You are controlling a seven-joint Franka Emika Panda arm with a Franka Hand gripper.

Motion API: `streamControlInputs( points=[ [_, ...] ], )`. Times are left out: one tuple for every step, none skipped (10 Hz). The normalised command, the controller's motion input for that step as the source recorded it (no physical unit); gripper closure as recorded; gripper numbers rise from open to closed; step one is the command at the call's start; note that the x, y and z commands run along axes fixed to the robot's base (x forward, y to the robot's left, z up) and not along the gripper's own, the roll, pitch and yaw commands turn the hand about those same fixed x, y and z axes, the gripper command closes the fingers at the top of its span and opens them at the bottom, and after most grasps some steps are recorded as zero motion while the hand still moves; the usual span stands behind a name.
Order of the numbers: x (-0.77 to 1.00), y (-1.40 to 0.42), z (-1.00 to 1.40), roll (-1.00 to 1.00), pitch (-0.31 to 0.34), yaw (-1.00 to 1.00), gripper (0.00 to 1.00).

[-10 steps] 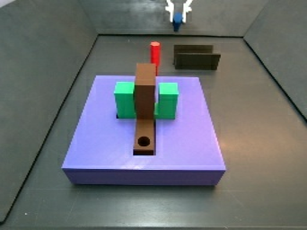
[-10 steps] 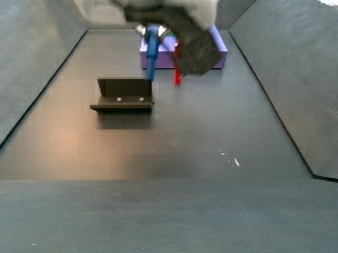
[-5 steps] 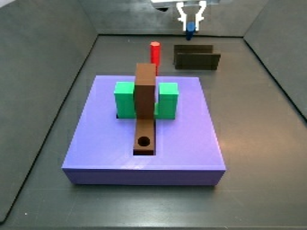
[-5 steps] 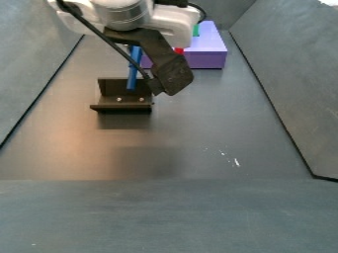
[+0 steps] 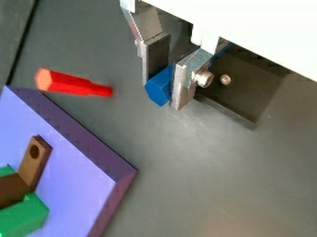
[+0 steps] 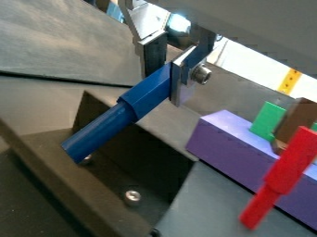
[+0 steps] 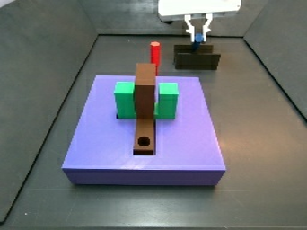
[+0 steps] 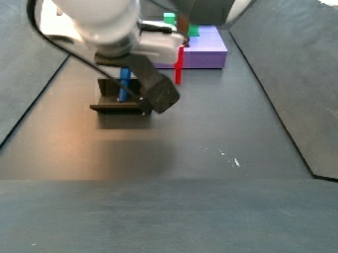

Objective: Pick up the blue object. Move up. Place the blue object on the fixture. Regrasp the blue object. Move to above the board. Insert the blue object.
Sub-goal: Place the blue object on the fixture.

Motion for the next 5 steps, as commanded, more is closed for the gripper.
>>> streamControlInputs(
  points=[
    [0.20, 0.00, -0.22, -0.07, -0.006, -0.04, 1.00],
    [0.17, 0.00, -0.25, 0.00, -0.006, -0.04, 1.00],
    [0.04, 0.00, -0.22, 0.05, -0.020, -0.16, 1.00],
    [0.00, 0.00, -0.14, 0.09, -0.040, -0.18, 1.00],
    [0.00, 0.02, -0.14, 0.10, 0.000, -0.11, 1.00]
  ],
)
